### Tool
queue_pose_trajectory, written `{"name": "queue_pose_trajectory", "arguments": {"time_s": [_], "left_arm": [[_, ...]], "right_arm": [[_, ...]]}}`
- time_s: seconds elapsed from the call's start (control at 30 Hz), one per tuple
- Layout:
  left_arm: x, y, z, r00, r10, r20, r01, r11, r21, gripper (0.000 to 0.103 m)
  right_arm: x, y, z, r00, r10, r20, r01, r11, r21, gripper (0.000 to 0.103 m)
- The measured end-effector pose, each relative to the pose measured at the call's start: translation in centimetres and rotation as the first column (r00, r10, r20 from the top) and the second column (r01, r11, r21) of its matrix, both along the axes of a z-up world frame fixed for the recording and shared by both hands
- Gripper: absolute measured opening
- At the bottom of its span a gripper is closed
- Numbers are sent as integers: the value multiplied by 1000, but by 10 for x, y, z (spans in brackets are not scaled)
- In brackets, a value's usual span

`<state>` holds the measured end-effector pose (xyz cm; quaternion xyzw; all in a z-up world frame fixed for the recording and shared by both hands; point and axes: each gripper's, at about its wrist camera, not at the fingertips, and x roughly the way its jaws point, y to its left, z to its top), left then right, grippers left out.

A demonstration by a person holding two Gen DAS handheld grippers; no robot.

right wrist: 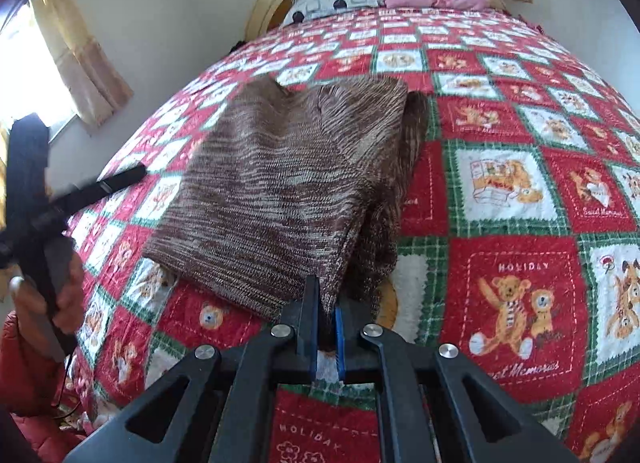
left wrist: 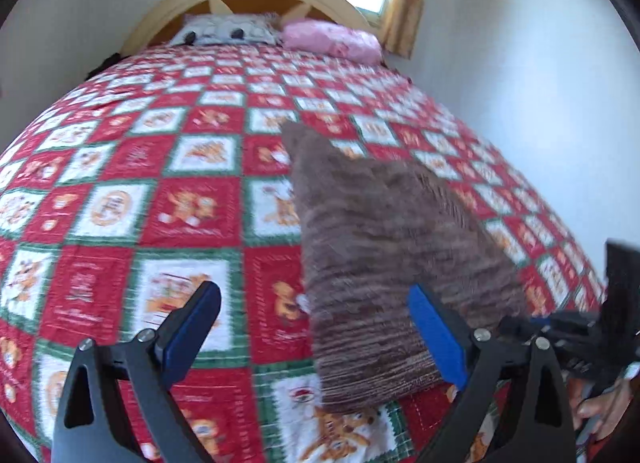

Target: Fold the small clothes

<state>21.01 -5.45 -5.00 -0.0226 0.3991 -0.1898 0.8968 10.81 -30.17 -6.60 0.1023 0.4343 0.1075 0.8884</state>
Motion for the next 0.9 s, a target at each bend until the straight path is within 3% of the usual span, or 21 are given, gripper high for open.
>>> {"name": "queue_pose_trajectory", "arguments": {"time_s": [0.13,0.23,0.3,0.33,0.37,0.4,0.5,0.57,0.63,0.77,0.8,0.83,0.87,0.9], "left_arm": [[3,-13,-29,998,2,-63,4,995,97,97],[2,-8,-37,997,14,-71,-8,996,84,97],[3,-7,-36,997,14,-79,-7,996,85,97],[3,-6,-34,997,15,-79,-8,997,78,97],[1,-4,-31,997,12,-77,-7,998,61,96],[1,-3,-28,997,2,-72,0,999,38,96],[0,3,-6,1000,-8,-5,8,1000,-4,96],[11,4,12,999,5,40,-5,1000,3,96],[26,1,19,998,25,49,-25,1000,15,96],[73,-18,16,998,57,19,-58,998,34,96],[79,-21,12,998,62,2,-62,997,39,96],[85,-23,6,998,66,-15,-65,997,42,96],[90,-27,-1,996,80,-30,-79,995,54,96],[96,-29,-10,994,100,-52,-96,993,71,96]], "right_arm": [[-7,-15,11,1000,-20,19,18,997,77,8],[-8,-32,36,990,-94,102,81,989,121,9],[5,-46,51,980,-135,148,113,982,149,26],[17,-51,55,978,-143,153,119,980,158,54],[31,-56,57,977,-141,159,114,979,170,68],[48,-59,58,977,-142,160,113,978,176,75],[95,-59,52,985,-116,130,93,981,167,75],[125,-51,45,988,-96,121,85,992,89,75],[152,-42,32,995,-68,79,66,998,24,70],[185,-38,-2,995,-85,-41,86,996,8,66],[184,-39,-2,996,-86,-28,87,996,34,58],[182,-39,0,997,-69,-17,70,996,63,26],[179,-36,2,998,-64,-4,64,996,54,13],[173,-29,7,998,-61,34,61,998,-11,13]]}}
